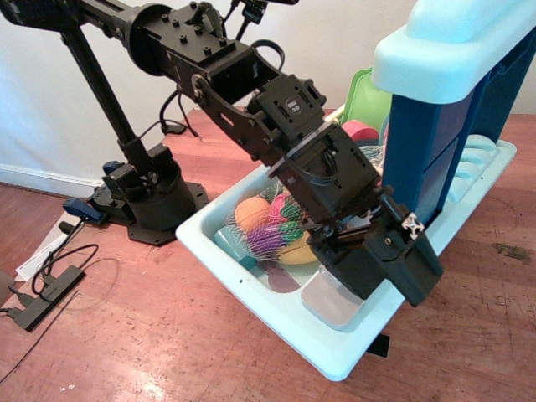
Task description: Turn lever vertical to front
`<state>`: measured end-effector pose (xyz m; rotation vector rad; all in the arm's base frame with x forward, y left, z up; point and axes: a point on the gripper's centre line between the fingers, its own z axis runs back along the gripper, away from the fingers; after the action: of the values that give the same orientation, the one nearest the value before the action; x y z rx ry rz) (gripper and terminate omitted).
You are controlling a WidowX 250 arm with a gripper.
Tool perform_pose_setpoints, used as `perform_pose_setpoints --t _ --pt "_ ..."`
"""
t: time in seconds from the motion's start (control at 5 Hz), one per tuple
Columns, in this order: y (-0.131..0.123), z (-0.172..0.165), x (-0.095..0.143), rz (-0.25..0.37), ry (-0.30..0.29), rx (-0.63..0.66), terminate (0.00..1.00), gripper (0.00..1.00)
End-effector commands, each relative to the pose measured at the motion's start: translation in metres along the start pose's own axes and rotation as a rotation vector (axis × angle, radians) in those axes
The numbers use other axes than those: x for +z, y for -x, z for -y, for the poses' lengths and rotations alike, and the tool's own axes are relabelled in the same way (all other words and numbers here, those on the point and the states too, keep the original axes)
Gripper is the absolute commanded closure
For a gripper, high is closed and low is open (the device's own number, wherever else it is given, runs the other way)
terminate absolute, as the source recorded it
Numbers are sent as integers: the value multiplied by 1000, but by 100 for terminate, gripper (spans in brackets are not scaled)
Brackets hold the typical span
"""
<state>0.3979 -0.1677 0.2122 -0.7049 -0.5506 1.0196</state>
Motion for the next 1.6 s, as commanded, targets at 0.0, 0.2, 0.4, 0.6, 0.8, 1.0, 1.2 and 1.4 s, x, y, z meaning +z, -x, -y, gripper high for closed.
perform_pose_setpoints --t 0.0,0.2,0.4,0.6,0.8,1.0,1.2,1.4 --pt "-25 18 21 48 73 -11 0 0" --pt "-28 12 21 44 65 -7 0 0" --pt "-29 2 28 42 47 -5 0 0" --pt "-28 -12 35 39 25 0 0 0" --pt "-24 -31 37 25 12 12 0 0" --pt "-22 -39 35 18 -4 8 0 0" --pt "-20 -40 26 -7 -52 3 0 0" --pt "-18 -46 10 -31 -59 5 0 0"
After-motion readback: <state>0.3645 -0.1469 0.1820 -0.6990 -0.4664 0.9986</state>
